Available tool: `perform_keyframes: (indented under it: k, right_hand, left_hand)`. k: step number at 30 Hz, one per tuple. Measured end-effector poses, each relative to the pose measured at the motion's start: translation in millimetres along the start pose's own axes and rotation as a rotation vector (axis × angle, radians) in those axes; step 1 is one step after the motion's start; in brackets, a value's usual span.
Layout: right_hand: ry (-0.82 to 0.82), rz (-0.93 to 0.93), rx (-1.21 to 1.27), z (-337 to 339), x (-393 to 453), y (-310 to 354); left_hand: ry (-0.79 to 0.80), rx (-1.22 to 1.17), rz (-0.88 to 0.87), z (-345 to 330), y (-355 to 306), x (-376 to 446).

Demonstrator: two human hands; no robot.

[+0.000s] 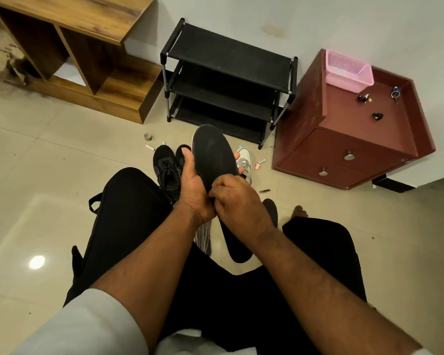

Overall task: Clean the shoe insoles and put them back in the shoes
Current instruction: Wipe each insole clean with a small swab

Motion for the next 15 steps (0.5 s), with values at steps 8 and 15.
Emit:
perform_keyframes:
  k: [8, 15]
  right_hand:
    - [-0.046, -0.177, -0.097, 19.0, 7.2, -45.4]
    - [0.001, -0.004, 0.018, 2.5, 5.9, -2.1]
  left_hand:
    - [0.053, -0.053, 0.014, -1.2, -2.8, -0.2]
    - [-0.005, 0.013, 0.009, -0.3, -0.1, -1.3]
Point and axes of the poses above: each hand's wrist, its own x-axis towards the middle knuckle, its own z-axis out of the back of the hand, y = z × x, the point moved 6 cm from there along x, towards the middle knuckle, and after that the axes turned 12 degrees about -y, right-handed, at the moved point
